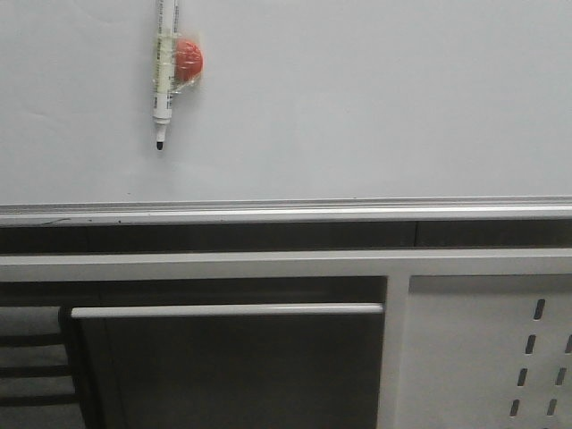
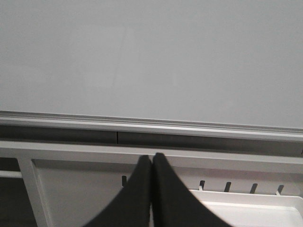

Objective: Write number 1 on whiteboard

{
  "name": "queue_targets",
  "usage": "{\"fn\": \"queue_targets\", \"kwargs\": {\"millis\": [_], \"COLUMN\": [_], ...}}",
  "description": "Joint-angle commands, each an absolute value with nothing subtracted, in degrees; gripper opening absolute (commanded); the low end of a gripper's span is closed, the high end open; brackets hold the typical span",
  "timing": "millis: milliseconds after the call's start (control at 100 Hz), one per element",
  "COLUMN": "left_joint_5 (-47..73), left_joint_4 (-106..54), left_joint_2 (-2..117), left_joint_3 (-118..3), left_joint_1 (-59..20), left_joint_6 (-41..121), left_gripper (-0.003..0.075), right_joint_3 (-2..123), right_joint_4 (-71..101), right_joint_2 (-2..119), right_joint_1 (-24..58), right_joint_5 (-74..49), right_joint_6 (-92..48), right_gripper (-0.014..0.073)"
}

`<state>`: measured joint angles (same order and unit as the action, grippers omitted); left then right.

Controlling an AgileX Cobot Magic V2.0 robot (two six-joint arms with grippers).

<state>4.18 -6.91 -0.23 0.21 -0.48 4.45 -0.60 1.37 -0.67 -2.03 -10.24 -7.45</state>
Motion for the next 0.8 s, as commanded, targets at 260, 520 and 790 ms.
{"fn": "queue_targets", "kwargs": {"millis": [260, 520, 790], "left_joint_5": [0.0, -0.73, 11.06], "left_joint_4": [-19.87, -42.88, -39.56], "left_joint_2": [-1.5, -1.5, 1.89], "left_joint_3": [2.57, 1.98, -8.62], "left_joint_1": [-0.31, -0.31, -0.66], "left_joint_6": [3.99, 3.99, 9.07], "left_gripper": [-0.002, -0.002, -0.002], "right_joint_3": [-2.13, -1.69, 11.41], "right_joint_4": [19.95, 49.13, 41.59], "right_joint_2": [-1.51, -1.51, 4.11], "right_joint_1": [-2.41, -2.41, -2.41], "right_joint_5": [-2.42, -1.73, -16.87], "right_joint_6": [-7.62, -7.62, -10.74], "right_gripper": [-0.0056, -0.0055, -0.0043]}}
